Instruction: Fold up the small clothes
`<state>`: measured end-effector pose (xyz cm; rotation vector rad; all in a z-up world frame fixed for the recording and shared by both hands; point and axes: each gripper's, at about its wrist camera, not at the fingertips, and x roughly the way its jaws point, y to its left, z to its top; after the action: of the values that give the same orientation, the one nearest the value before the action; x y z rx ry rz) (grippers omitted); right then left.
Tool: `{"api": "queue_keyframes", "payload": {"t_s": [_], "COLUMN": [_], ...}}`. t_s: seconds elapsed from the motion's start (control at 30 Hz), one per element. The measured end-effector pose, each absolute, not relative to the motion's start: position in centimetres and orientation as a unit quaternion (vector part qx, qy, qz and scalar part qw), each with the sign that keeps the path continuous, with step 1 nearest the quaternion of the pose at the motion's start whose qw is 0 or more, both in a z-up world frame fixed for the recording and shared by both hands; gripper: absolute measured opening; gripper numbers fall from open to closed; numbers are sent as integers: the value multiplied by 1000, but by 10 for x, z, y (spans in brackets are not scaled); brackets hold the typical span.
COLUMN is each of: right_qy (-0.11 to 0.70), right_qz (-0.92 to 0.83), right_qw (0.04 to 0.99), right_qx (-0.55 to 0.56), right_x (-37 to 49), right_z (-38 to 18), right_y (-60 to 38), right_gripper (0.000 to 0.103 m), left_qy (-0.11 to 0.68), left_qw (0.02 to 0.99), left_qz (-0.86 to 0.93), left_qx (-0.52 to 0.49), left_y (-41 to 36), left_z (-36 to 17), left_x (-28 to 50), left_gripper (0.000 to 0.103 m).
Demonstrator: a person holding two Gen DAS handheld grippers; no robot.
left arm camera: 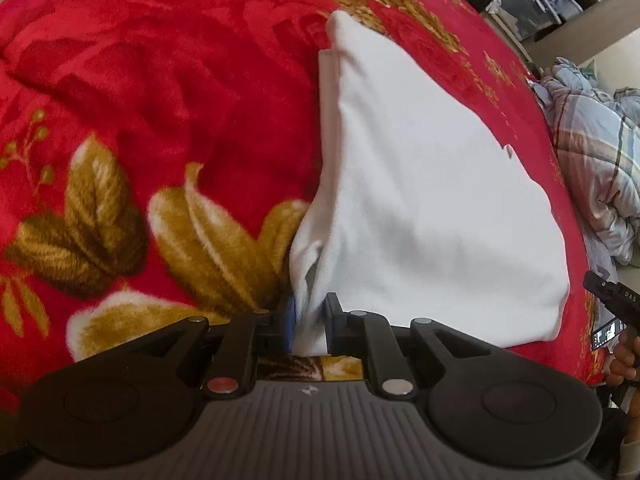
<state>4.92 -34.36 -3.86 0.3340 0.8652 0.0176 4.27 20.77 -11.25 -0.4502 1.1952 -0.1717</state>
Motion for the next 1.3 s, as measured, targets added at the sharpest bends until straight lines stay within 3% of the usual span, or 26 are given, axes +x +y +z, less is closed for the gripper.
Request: {"api": "queue_keyframes", "payload": {"t_s": [0.27, 0.47, 0.77, 1.03, 1.3], "right_qy": [409, 391, 363, 356, 391], "right_qz": [5, -3, -17, -49, 19], "right_qw": [898, 902, 907, 902, 882], "right_qx": [163, 183, 213, 239, 263], "right_x": [51, 51, 54, 52, 53], "right_z": [-32, -18, -8, -14, -30], "right_y": [-342, -350, -373, -401, -401], "right_gripper": [26, 26, 19, 19, 21], "left_qy": [520, 461, 399, 484, 458], "left_qw": [818, 843, 858, 793, 828], "left_qz": [-91, -126, -258, -360, -316], "left_qx": [-230, -249, -193, -86, -68], "left_y": [208, 180, 7, -167, -76], "left_z": [-95, -49, 15, -46, -41], "left_x": [29, 25, 48, 48, 51], "left_gripper": [8, 7, 6, 10, 17]}}
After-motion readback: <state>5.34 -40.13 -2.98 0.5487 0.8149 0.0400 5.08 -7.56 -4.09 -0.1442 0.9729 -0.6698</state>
